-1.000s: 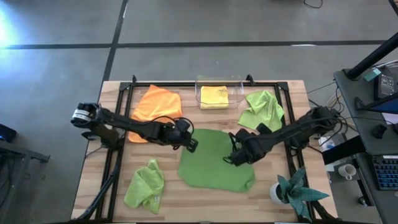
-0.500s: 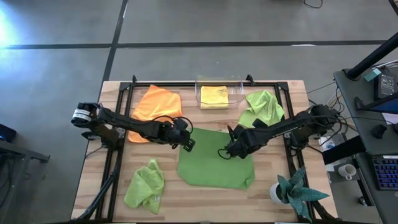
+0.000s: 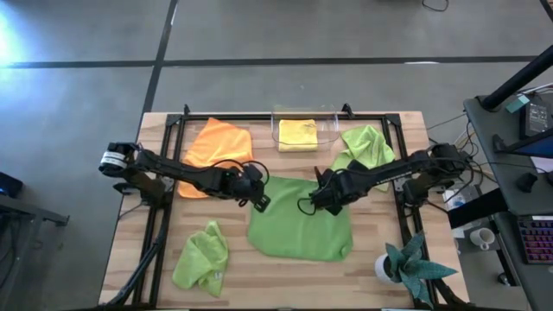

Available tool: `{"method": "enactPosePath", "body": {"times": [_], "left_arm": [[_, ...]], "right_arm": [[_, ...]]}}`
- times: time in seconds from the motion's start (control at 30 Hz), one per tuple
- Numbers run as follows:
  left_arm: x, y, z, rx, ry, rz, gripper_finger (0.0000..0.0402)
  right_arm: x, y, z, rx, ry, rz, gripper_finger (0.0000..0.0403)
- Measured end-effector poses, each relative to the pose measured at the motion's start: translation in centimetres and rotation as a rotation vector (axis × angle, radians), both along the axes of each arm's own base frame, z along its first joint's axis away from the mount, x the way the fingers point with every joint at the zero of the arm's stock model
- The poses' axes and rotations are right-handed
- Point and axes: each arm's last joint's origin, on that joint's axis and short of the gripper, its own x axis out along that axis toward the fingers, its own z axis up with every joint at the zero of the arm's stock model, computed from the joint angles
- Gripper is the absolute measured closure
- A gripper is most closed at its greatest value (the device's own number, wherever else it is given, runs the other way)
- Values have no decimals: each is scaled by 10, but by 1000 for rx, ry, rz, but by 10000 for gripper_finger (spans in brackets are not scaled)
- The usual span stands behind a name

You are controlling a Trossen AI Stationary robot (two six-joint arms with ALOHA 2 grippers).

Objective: Fold microfiber towels
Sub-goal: Fold the green microfiber cloth

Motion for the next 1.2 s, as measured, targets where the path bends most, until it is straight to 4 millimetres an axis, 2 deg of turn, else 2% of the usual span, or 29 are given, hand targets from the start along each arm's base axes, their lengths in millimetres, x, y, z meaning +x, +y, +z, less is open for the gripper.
{"method": "enactPosePath", "body": {"times": [0.17,0.43,0.67,0.83,1.03,1.2], "left_arm": [[1,-1,3,23,21,-92,271],[9,-2,18,164,44,-299,271],[14,-3,31,220,37,-411,271],[16,-3,35,239,34,-462,271],[15,-3,41,233,11,-457,271],[11,-3,50,200,-37,-406,271]], "right_arm": [[0,-3,-1,50,12,-19,379],[0,-2,-2,125,21,-33,379],[0,-3,-2,135,7,-73,379],[1,-7,-3,231,21,-118,378],[0,-2,-3,302,72,2,378],[-3,17,-3,356,130,207,380]]}}
